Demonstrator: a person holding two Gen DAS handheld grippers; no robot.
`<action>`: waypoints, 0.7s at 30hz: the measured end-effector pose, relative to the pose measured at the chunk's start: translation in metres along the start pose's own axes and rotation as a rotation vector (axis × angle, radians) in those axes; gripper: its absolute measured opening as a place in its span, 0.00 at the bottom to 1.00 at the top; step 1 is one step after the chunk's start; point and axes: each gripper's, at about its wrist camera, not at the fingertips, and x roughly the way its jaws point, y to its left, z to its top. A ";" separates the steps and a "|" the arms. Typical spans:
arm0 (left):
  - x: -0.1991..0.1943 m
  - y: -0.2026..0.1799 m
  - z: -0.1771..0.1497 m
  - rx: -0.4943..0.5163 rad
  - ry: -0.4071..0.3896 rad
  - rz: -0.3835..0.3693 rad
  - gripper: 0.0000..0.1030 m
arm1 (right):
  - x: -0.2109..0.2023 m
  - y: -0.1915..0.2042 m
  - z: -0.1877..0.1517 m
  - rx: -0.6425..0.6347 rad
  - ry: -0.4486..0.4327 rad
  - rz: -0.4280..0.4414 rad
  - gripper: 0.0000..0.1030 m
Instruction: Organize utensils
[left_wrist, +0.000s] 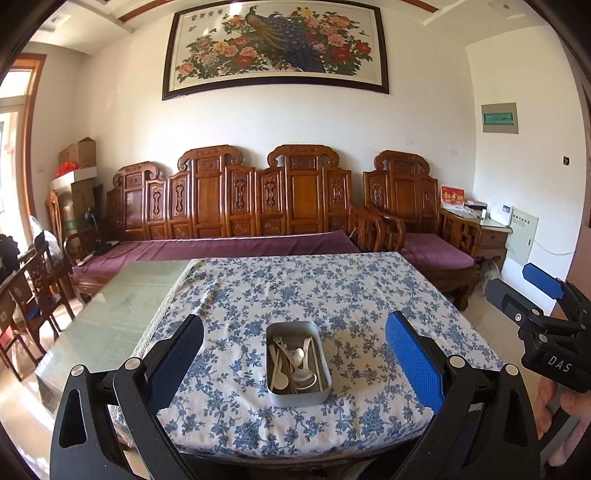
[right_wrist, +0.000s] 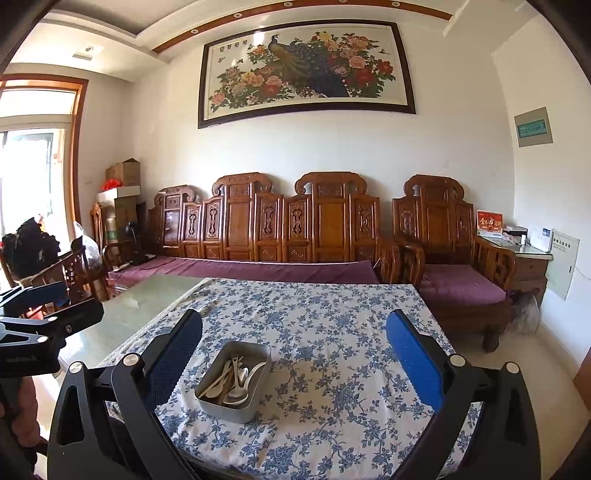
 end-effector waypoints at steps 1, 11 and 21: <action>0.000 0.000 -0.001 -0.001 -0.001 0.002 0.92 | 0.001 0.000 0.000 0.002 0.001 -0.001 0.97; 0.001 -0.001 -0.003 -0.004 -0.011 0.008 0.92 | 0.002 0.001 -0.001 0.002 0.006 -0.007 0.97; 0.001 -0.001 -0.003 -0.006 -0.014 0.005 0.92 | 0.004 0.002 -0.003 0.003 0.008 -0.006 0.97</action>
